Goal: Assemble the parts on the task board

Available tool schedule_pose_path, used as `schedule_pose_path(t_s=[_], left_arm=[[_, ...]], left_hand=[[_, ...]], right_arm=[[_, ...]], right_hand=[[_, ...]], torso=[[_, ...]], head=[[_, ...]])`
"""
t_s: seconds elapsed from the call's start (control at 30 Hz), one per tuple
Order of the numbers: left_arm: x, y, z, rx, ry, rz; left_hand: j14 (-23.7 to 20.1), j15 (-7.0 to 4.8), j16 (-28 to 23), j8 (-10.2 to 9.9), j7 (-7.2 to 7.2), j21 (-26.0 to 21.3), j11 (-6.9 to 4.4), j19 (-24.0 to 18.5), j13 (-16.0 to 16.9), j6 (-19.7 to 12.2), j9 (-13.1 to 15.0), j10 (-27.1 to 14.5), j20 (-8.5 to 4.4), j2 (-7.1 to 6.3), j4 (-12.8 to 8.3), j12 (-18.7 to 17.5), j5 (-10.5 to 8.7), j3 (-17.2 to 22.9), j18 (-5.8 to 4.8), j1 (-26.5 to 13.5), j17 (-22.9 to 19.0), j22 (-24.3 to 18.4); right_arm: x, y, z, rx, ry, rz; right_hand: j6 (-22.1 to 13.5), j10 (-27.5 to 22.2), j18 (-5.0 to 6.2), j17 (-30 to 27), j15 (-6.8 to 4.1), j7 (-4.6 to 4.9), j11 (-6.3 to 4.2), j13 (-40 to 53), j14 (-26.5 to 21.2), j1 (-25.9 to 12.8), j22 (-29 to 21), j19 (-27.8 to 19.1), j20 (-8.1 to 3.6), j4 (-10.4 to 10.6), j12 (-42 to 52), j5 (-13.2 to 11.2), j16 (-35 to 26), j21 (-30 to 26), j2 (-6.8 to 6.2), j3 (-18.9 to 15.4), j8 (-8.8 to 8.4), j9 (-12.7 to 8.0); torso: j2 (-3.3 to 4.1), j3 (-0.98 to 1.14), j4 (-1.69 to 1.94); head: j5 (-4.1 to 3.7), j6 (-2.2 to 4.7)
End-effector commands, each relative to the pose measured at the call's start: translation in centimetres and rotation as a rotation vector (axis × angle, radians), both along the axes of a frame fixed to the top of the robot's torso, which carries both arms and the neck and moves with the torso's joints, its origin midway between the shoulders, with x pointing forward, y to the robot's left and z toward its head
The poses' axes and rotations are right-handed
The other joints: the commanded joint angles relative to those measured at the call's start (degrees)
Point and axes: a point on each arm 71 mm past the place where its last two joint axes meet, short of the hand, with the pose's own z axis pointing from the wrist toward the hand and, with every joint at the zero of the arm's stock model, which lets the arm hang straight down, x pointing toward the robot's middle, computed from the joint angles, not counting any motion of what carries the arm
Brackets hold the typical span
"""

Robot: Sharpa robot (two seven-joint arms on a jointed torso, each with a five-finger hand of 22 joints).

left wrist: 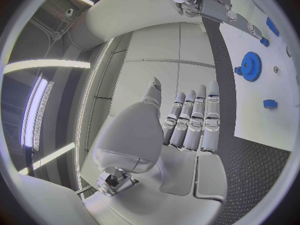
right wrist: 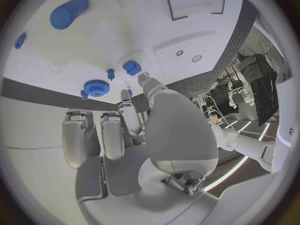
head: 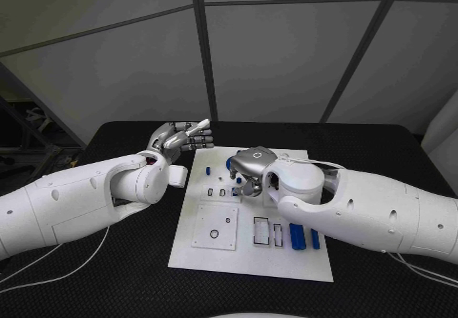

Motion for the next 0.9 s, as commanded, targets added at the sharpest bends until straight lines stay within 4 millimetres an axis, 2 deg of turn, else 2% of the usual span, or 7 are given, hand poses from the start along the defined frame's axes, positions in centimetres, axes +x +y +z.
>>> schedule_pose_path(t_s=[0.03, 0.33, 0.43, 0.67, 0.9], left_arm=[[0.0, -0.2, 0.2, -0.002, -0.012, -0.014], [-0.1, -0.2, 0.1, -0.002, -0.010, -0.016], [-0.1, -0.2, 0.1, -0.002, -0.010, -0.016], [-0.1, -0.2, 0.1, -0.002, -0.010, -0.016], [-0.1, -0.1, 0.1, -0.001, -0.009, -0.015]], left_hand=[[0.22, 0.13, -0.24, -0.30, 0.33, -0.23, 0.15, 0.01, -0.08, -0.36, -0.07, -0.29, 0.28, 0.07, -0.26, -0.16, 0.18, 0.01, -1.13, 0.29, 0.05, -0.05], [0.22, 0.13, -0.24, -0.30, 0.33, -0.23, 0.15, 0.01, -0.08, -0.36, -0.07, -0.29, 0.28, 0.07, -0.26, -0.16, 0.18, 0.01, -1.13, 0.29, 0.05, -0.05], [0.22, 0.13, -0.24, -0.30, 0.33, -0.23, 0.15, 0.01, -0.08, -0.36, -0.07, -0.29, 0.28, 0.07, -0.26, -0.16, 0.18, 0.01, -1.13, 0.29, 0.05, -0.05], [0.22, 0.13, -0.24, -0.30, 0.33, -0.23, 0.15, 0.01, -0.08, -0.36, -0.07, -0.29, 0.28, 0.07, -0.26, -0.16, 0.18, 0.01, -1.13, 0.29, 0.05, -0.05], [0.22, 0.13, -0.24, -0.30, 0.33, -0.23, 0.15, 0.01, -0.08, -0.36, -0.07, -0.29, 0.28, 0.07, -0.26, -0.16, 0.18, 0.01, -1.13, 0.29, 0.05, -0.05]], right_arm=[[-0.3, 0.0, -0.2, 0.058, -0.010, 0.046], [-0.3, -0.1, -1.3, 0.039, 0.015, 0.053], [-0.4, -0.2, -1.5, 0.026, 0.026, 0.052], [-0.2, -0.4, -1.6, 0.032, 0.021, 0.035], [0.0, -0.6, -1.7, 0.032, 0.019, 0.028]], right_hand=[[-0.46, 0.23, -0.24, 7.99, 0.31, -0.09, 0.09, 1.63, 4.57, 0.45, 11.20, 2.60, 0.47, -0.34, 0.23, -0.30, -0.16, -0.30, -0.01, -0.04, -0.11, -0.05], [-0.24, 0.35, -0.25, 8.00, 0.23, -0.23, -0.01, 1.78, 4.58, 0.96, 11.23, 2.63, 0.43, -0.57, 0.43, -0.90, -0.17, -0.29, 0.00, -0.03, 0.12, 0.05], [-0.15, 0.35, -0.24, 8.01, 0.21, -0.27, -0.02, 1.78, 4.59, 0.99, 11.21, 2.62, 0.41, -0.58, 0.44, -1.02, -0.16, -0.31, -0.02, -0.06, 0.18, 0.08], [-0.04, 0.36, -0.26, 8.09, 0.17, -0.29, -0.08, 1.79, 4.61, 1.10, 11.27, 2.67, 0.38, -0.60, 0.46, -1.27, -0.13, -0.27, 0.15, -0.02, 0.24, 0.12], [0.01, 0.40, -0.26, 8.12, 0.15, -0.28, -0.09, 1.83, 4.61, 1.28, 11.30, 2.70, 0.36, -0.63, 0.51, -1.34, -0.12, -0.26, 0.39, 0.11, 0.27, 0.14]], torso=[[0.00, 0.01, 0.04], [0.06, -0.02, 0.06], [-0.01, -0.12, 0.02], [0.01, -0.05, 0.00], [-0.02, -0.11, 0.03]], head=[[0.07, -0.12], [0.24, -0.38], [0.29, -0.48], [0.38, -0.61], [0.43, -0.69]])
